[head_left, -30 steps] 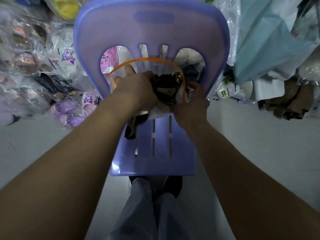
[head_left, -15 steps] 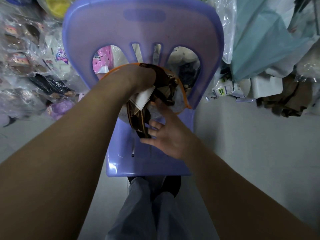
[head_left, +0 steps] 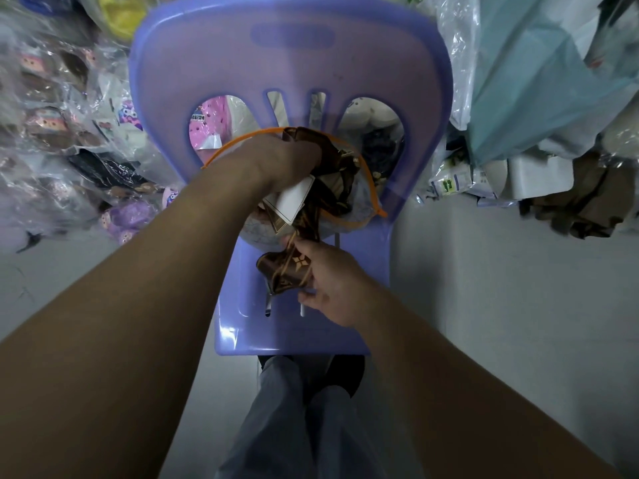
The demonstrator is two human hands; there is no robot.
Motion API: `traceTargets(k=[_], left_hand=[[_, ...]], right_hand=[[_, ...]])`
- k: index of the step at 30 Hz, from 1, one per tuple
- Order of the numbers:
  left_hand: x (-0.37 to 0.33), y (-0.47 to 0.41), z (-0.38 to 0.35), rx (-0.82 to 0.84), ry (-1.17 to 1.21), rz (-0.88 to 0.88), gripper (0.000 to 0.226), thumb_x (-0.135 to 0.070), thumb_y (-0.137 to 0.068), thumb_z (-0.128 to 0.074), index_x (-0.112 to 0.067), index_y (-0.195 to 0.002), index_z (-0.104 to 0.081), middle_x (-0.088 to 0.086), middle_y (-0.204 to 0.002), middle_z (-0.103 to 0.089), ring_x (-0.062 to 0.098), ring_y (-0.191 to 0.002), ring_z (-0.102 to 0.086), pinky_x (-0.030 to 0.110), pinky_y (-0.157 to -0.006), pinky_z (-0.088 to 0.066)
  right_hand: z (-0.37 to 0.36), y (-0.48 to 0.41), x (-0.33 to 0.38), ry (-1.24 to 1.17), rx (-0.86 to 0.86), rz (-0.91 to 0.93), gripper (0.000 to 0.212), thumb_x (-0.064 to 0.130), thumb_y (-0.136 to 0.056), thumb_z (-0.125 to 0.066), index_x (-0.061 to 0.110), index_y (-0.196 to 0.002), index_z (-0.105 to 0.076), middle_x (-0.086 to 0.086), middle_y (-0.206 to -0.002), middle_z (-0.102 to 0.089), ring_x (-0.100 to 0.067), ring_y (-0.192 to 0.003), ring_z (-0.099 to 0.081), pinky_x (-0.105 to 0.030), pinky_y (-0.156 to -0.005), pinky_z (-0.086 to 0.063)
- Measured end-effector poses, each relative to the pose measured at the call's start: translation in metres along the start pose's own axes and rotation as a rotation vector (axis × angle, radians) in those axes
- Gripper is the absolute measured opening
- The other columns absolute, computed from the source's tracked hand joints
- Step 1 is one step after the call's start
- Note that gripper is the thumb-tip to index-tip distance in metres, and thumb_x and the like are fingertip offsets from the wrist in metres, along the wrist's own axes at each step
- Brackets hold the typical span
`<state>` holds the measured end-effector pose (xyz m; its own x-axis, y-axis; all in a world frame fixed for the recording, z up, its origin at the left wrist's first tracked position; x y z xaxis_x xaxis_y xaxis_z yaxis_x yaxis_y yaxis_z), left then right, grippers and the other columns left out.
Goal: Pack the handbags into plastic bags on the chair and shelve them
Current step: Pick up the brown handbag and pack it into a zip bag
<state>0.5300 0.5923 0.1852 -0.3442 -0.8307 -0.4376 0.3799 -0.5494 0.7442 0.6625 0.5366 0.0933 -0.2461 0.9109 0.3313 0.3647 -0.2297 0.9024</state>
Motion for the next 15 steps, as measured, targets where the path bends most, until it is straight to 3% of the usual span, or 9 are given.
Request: traceTargets(k=[2,4,6,7,9,11,13,15], left_hand=[[0.002,-0.003,0.002,0.049,-0.008,-0.005,0.047,-0.059,-0.082,-0.049,-0.020,-0.096,-0.071,0.010,-0.085,-0.072,0.033,-0.085,-0.070,0.050,-0.082,-0.058],[0.000,-0.001,0.002,0.085,-0.012,-0.063,0.050,-0.061,-0.093,-0.041,-0.020,-0.094,-0.069,0.006,-0.079,-0.069,0.028,-0.078,-0.066,0.036,-0.077,-0.055],[-0.001,-0.001,0.004,0.106,0.042,-0.158,0.047,-0.062,-0.099,-0.034,-0.026,-0.095,-0.065,0.001,-0.086,-0.064,0.023,-0.078,-0.061,0.030,-0.069,-0.045],[-0.001,0.001,0.007,0.102,0.072,-0.186,0.046,-0.064,-0.100,-0.033,-0.029,-0.099,-0.063,-0.003,-0.093,-0.064,0.022,-0.087,-0.063,0.030,-0.073,-0.044],[0.001,0.003,0.015,0.081,0.130,-0.259,0.047,-0.067,-0.099,-0.030,-0.034,-0.112,-0.061,-0.008,-0.114,-0.062,0.016,-0.113,-0.061,0.029,-0.093,-0.042],[0.004,0.002,0.021,0.137,0.186,-0.302,0.050,-0.077,-0.090,-0.029,-0.045,-0.103,-0.065,-0.008,-0.125,-0.067,0.018,-0.121,-0.062,0.035,-0.106,-0.044],[0.007,0.008,0.027,0.170,0.165,-0.254,0.049,-0.082,-0.088,-0.020,-0.057,-0.103,-0.060,-0.007,-0.115,-0.073,0.018,-0.100,-0.073,0.041,-0.087,-0.057],[0.013,0.008,0.029,0.138,0.134,-0.180,0.057,-0.081,-0.089,-0.016,-0.051,-0.119,-0.053,-0.006,-0.103,-0.074,0.017,-0.077,-0.076,0.034,-0.071,-0.058]], right_hand=[[0.006,0.010,0.010,-0.100,0.148,-0.057,0.031,0.040,-0.097,-0.062,0.022,-0.122,-0.066,-0.009,-0.130,-0.067,-0.028,-0.119,-0.063,-0.046,-0.081,-0.057],[0.007,0.019,0.023,-0.265,0.304,-0.020,0.029,0.033,-0.099,-0.057,0.017,-0.121,-0.066,-0.014,-0.129,-0.067,-0.036,-0.120,-0.063,-0.062,-0.091,-0.053],[0.003,0.032,0.044,-0.412,0.397,0.044,0.026,0.025,-0.098,-0.052,0.011,-0.112,-0.069,-0.015,-0.117,-0.072,-0.036,-0.109,-0.068,-0.062,-0.092,-0.052],[0.001,0.037,0.055,-0.471,0.421,0.084,0.026,0.023,-0.100,-0.049,0.010,-0.109,-0.070,-0.015,-0.110,-0.074,-0.034,-0.102,-0.071,-0.058,-0.090,-0.053],[-0.005,0.042,0.075,-0.501,0.399,0.185,0.030,0.019,-0.105,-0.042,0.010,-0.105,-0.070,-0.013,-0.102,-0.074,-0.030,-0.097,-0.070,-0.052,-0.093,-0.053],[-0.008,0.044,0.090,-0.507,0.315,0.293,0.031,0.012,-0.104,-0.041,0.010,-0.106,-0.072,-0.013,-0.103,-0.070,-0.029,-0.103,-0.066,-0.050,-0.101,-0.050],[-0.009,0.044,0.102,-0.522,0.203,0.381,0.030,0.008,-0.101,-0.043,0.008,-0.121,-0.064,-0.013,-0.103,-0.069,-0.027,-0.096,-0.067,-0.040,-0.089,-0.057],[-0.012,0.042,0.106,-0.487,0.040,0.460,0.032,0.009,-0.098,-0.048,0.002,-0.126,-0.061,-0.015,-0.105,-0.070,-0.026,-0.093,-0.068,-0.037,-0.082,-0.058]])
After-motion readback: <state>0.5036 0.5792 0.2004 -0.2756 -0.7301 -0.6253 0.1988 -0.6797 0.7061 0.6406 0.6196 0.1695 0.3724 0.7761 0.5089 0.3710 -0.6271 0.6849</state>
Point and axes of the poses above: each hand's wrist, its own y-axis away from the middle knuckle, its own z-axis out of the back of the hand, x = y × z, the point moved 1 cm from there along -y, towards the middle knuckle
